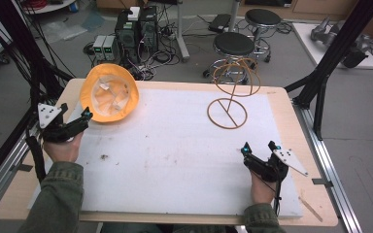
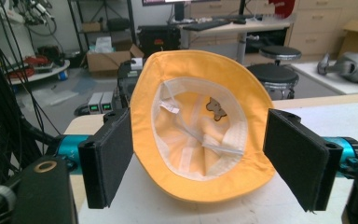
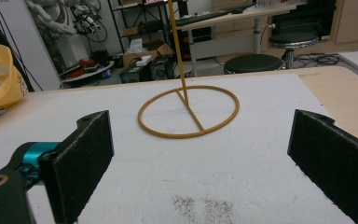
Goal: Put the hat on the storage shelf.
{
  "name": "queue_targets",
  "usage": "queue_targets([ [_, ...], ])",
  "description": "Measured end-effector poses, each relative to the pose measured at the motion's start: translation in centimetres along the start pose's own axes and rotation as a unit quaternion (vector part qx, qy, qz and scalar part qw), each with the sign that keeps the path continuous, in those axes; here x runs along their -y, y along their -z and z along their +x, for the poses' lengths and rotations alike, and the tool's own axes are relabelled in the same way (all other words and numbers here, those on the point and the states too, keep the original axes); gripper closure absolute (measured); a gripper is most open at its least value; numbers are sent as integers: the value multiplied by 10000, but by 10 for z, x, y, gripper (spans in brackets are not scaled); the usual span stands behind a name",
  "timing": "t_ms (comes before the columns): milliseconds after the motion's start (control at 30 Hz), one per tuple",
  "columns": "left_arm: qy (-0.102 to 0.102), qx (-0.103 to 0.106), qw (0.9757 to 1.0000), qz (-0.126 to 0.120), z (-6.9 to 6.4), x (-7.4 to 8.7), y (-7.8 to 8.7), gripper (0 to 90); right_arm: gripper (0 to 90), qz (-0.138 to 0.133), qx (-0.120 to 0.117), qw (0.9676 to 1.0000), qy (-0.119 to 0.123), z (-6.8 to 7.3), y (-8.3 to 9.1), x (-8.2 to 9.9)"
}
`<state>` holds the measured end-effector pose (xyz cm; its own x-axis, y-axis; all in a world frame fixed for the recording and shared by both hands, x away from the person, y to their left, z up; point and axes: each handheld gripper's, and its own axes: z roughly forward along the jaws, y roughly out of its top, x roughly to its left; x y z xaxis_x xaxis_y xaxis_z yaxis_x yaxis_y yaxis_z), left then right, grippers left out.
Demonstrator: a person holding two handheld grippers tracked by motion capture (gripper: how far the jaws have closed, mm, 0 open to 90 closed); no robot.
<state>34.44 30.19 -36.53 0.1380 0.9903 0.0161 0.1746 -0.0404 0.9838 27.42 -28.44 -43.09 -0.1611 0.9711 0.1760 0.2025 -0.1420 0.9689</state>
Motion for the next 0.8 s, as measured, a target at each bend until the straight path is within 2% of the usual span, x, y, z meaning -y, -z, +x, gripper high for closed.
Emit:
queue_targets([
  [167, 28, 5, 9999, 170, 9, -8, -12, 245, 57, 2, -5, 10000, -8, -2, 1, 0],
  [233, 81, 89, 9997, 232, 12, -10, -17, 245, 57, 8, -12, 10000, -14, -2, 1, 0],
  [267, 147, 221, 9991, 318, 14, -12, -22, 245, 57, 1, -15, 10000, -12, -2, 1, 0],
  [367, 149, 314, 9982, 491, 17, -15, -31, 244, 57, 0, -16, 10000, -10, -1, 1, 0],
  [500, 127, 316, 9981, 511, 20, -19, -41, 248, 57, -14, -21, 10000, 4, -2, 1, -1],
  [633, 150, 313, 9974, 625, 24, -21, -53, 254, 57, 13, -25, 10000, -15, -2, 1, -1],
  [733, 53, 327, 9968, 733, 26, -22, -64, 263, 57, 13, -31, 10000, -3, -2, 1, 0],
  [800, 74, 341, 9963, 787, 28, -21, -69, 263, 57, 21, -39, 10000, -14, -1, 1, 0],
])
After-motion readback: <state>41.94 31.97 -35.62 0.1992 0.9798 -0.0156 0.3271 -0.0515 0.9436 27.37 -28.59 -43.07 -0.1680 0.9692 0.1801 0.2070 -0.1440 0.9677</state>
